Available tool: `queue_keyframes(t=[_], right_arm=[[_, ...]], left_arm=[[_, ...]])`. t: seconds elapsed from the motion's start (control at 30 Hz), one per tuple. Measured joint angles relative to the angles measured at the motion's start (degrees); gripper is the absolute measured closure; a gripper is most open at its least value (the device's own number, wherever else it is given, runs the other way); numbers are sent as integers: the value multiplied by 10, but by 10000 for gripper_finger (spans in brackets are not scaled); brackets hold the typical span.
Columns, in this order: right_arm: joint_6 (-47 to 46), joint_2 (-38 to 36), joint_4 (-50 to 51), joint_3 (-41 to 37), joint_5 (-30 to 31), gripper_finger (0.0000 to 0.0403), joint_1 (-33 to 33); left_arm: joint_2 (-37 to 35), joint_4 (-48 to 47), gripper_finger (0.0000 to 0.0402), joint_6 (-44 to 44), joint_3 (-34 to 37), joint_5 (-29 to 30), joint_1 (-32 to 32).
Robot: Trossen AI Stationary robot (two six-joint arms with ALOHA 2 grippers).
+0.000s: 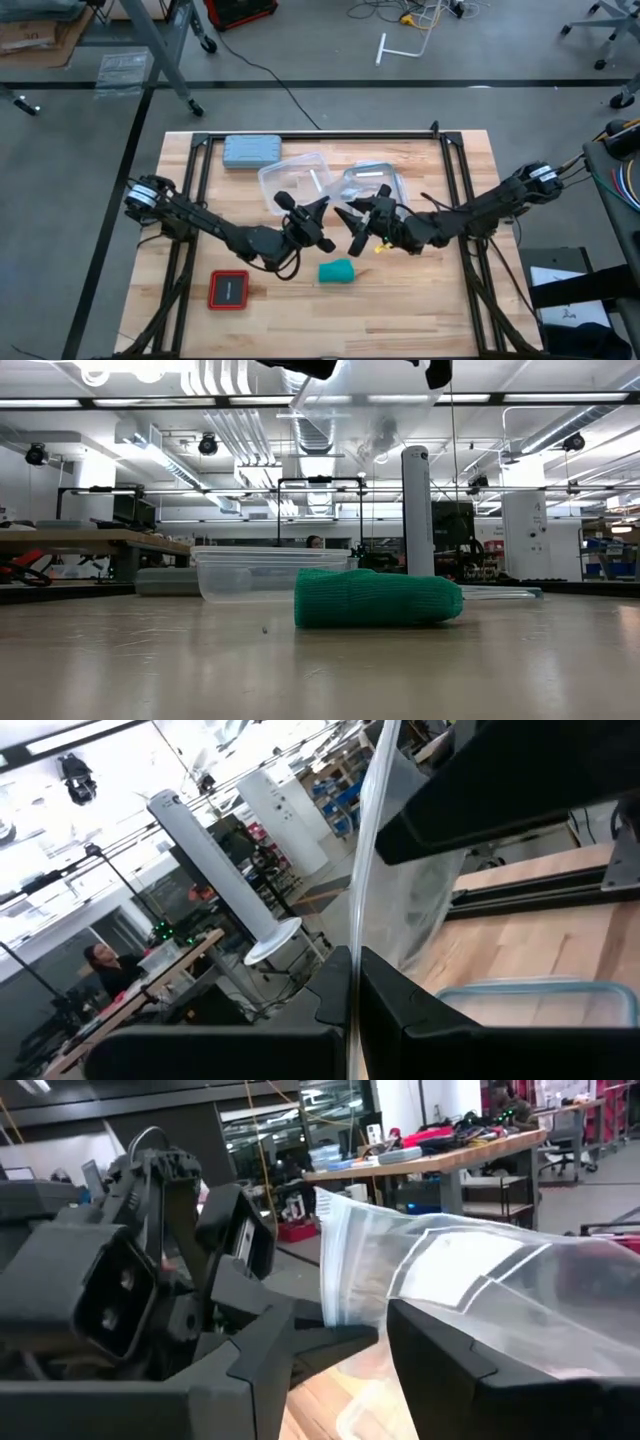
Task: Roll bandage
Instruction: Open the transparent zip bag
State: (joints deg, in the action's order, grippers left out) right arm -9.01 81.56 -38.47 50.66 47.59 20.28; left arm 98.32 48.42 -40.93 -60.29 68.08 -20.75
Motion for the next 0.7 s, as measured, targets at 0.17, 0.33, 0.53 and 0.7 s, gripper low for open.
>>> queue_keyframes(t=[0.17,0.33,0.53,0.7], right_arm=[[-13,1,0,8,-1,236,-11],[-32,2,1,8,-1,236,-21],[-40,2,1,8,-1,254,-22],[-41,2,1,7,-1,284,-22]], left_arm=[[0,0,401,0,0,-3,-2],[0,-2,401,0,0,-15,-6],[0,-9,401,-1,0,-15,-6],[0,-14,401,-1,0,-16,-6]])
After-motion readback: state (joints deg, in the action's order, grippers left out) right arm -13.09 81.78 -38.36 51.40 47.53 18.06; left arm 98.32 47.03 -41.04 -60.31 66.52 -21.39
